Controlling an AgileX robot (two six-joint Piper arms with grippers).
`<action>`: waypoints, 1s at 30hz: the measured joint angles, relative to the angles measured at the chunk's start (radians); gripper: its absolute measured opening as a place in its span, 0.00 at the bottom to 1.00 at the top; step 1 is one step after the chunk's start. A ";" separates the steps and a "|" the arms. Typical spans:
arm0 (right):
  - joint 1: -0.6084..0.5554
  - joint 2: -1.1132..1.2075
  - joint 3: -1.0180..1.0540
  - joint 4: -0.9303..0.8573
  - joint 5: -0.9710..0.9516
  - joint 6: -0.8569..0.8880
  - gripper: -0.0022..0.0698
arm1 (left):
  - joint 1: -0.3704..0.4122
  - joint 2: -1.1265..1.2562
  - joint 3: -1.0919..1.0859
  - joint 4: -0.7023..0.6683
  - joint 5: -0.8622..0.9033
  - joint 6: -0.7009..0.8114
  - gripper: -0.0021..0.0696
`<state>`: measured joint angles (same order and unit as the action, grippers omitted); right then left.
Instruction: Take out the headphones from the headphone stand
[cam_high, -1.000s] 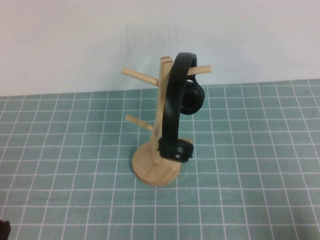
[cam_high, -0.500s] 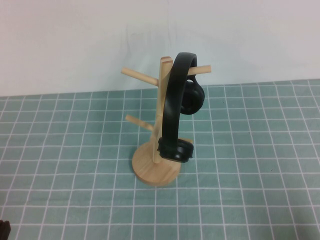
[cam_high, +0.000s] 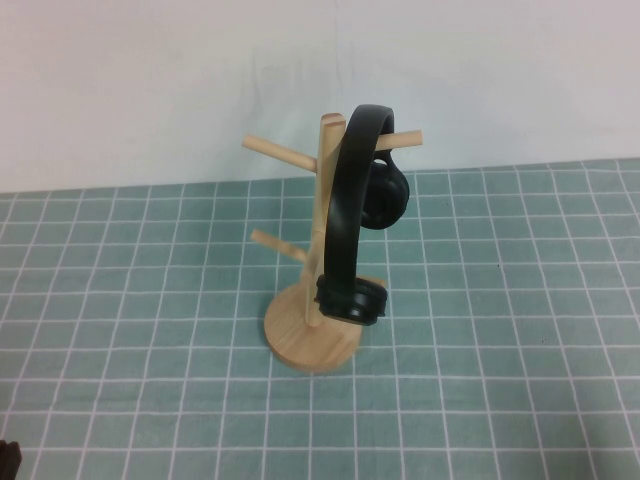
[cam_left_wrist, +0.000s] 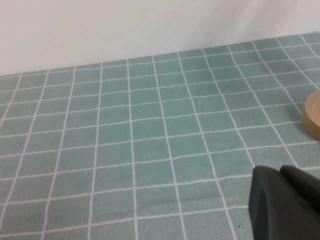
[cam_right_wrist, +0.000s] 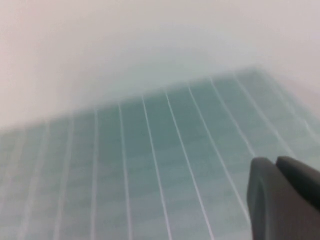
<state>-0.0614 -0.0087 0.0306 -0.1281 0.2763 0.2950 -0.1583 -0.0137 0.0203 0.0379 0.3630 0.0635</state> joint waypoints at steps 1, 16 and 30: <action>0.000 0.000 0.000 0.000 -0.052 0.000 0.02 | 0.000 0.000 0.000 0.000 0.000 0.000 0.02; 0.000 -0.002 0.000 0.020 -0.852 0.021 0.02 | 0.000 0.000 0.000 0.000 0.000 0.000 0.02; 0.000 0.019 -0.490 0.030 -0.680 0.340 0.02 | 0.000 0.000 0.000 0.000 0.000 0.000 0.02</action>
<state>-0.0614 0.0105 -0.4596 -0.0984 -0.4040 0.6354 -0.1583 -0.0137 0.0203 0.0379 0.3630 0.0635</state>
